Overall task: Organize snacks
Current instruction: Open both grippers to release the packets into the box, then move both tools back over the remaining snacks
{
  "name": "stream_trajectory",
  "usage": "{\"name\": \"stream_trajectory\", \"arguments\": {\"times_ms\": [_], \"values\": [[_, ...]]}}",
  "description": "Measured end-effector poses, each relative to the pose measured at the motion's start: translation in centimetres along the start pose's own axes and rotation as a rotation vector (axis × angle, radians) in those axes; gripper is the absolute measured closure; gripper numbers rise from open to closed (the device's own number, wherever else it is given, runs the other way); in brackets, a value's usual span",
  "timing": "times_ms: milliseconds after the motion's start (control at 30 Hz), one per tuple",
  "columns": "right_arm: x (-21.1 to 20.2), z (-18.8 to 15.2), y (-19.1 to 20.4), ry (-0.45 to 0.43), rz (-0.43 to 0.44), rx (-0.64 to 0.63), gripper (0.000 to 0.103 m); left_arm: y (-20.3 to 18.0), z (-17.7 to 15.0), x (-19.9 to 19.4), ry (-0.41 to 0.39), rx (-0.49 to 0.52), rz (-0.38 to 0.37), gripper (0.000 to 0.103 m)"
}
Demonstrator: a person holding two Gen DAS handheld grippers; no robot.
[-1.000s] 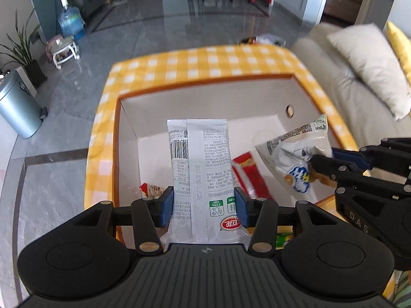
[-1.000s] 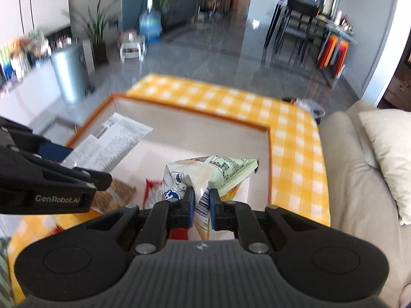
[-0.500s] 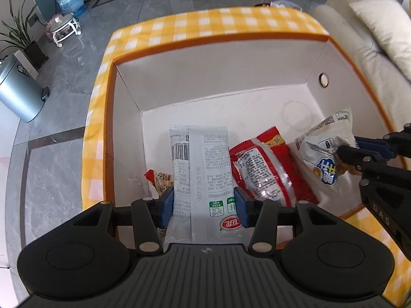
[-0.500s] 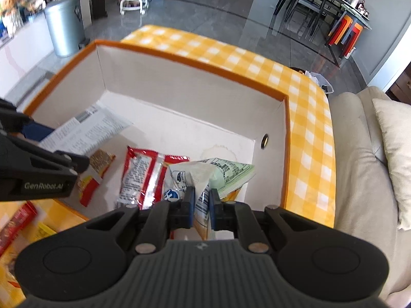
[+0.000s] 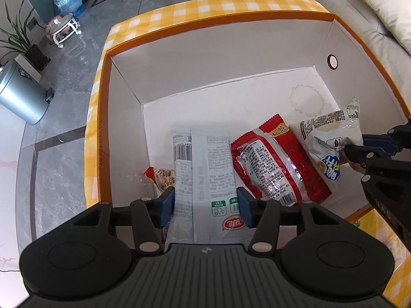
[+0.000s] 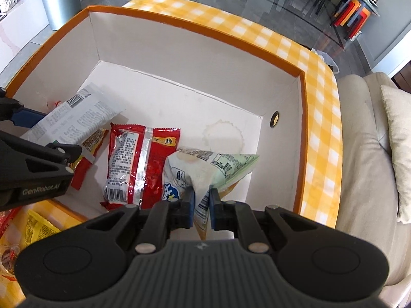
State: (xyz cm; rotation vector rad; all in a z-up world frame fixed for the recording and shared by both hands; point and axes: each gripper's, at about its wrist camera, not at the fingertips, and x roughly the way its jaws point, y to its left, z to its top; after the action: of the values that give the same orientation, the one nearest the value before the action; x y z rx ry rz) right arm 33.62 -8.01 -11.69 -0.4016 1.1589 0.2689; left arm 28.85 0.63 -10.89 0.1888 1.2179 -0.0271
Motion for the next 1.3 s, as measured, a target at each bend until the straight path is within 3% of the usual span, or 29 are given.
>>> {"name": "stream_trajectory", "arguments": {"times_ms": [200, 300, 467, 633, 833, 1000, 1300], "values": [[-0.2, 0.1, -0.2, 0.014, 0.010, 0.009, 0.094, 0.4, -0.2, -0.8, -0.020, -0.011, -0.003, 0.034], [-1.0, 0.2, -0.2, -0.008, 0.001, 0.000, 0.074, 0.7, -0.4, -2.1, -0.056, -0.021, -0.002, 0.033], [-3.8, -0.1, -0.4, -0.095, -0.022, 0.008, 0.059, 1.1, -1.0, -5.6, -0.165, -0.048, -0.001, 0.030], [-8.1, -1.5, -1.0, -0.239, -0.045, 0.074, 0.048, 1.3, -2.9, -9.7, -0.318, -0.082, -0.007, 0.030], [-13.5, -5.1, -1.0, -0.438, -0.009, 0.176, 0.039, 1.3, -6.3, -13.9, -0.488, -0.093, 0.020, 0.027], [-16.6, -9.3, -0.3, -0.556, 0.019, 0.229, 0.034, 1.2, -9.6, -16.2, -0.582, -0.102, 0.002, 0.025], [-19.1, -16.9, 1.6, -0.624, 0.036, 0.270, 0.030, 1.0, -15.8, -16.8, -0.585, -0.134, -0.064, 0.024]]}}
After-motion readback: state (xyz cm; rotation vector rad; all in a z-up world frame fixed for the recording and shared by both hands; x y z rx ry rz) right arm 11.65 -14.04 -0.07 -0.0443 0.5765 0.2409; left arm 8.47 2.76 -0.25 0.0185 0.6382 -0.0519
